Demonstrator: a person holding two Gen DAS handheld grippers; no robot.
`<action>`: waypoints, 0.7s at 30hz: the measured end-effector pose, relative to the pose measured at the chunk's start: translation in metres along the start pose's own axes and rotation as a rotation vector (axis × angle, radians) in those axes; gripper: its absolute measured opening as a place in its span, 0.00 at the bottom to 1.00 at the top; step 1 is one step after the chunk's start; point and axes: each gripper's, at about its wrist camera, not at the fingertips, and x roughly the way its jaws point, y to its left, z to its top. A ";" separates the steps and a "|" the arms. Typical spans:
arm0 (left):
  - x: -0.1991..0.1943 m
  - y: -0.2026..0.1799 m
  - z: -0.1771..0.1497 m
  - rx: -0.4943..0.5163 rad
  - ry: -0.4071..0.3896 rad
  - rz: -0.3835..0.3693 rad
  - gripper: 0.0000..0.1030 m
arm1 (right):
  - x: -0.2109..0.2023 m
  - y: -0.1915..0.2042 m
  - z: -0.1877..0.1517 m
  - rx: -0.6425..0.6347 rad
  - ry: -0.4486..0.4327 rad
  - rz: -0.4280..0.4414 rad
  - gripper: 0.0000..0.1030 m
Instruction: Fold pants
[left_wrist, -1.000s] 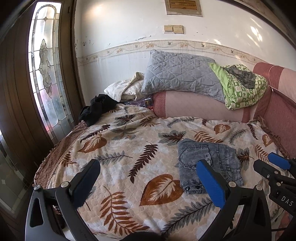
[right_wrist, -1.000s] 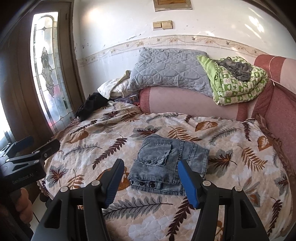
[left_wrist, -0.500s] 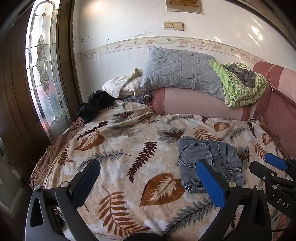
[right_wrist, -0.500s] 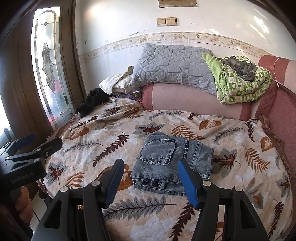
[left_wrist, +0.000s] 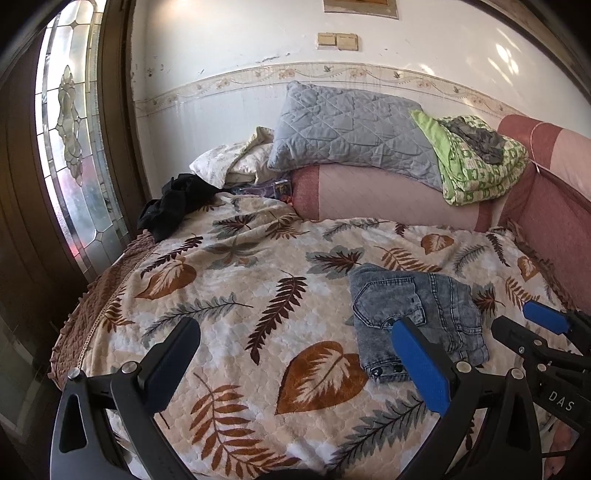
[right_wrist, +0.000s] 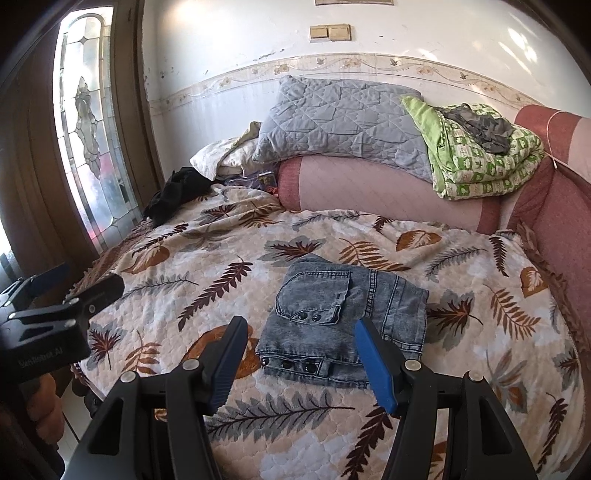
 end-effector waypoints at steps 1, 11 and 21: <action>0.001 0.000 0.000 0.005 0.003 -0.002 1.00 | 0.001 0.001 0.000 0.001 0.000 -0.004 0.62; 0.001 0.002 0.003 0.045 0.024 0.027 1.00 | 0.018 0.005 0.000 0.043 0.005 0.010 0.63; -0.026 -0.025 0.005 0.045 0.003 0.059 1.00 | -0.014 -0.014 -0.007 0.045 -0.044 0.031 0.63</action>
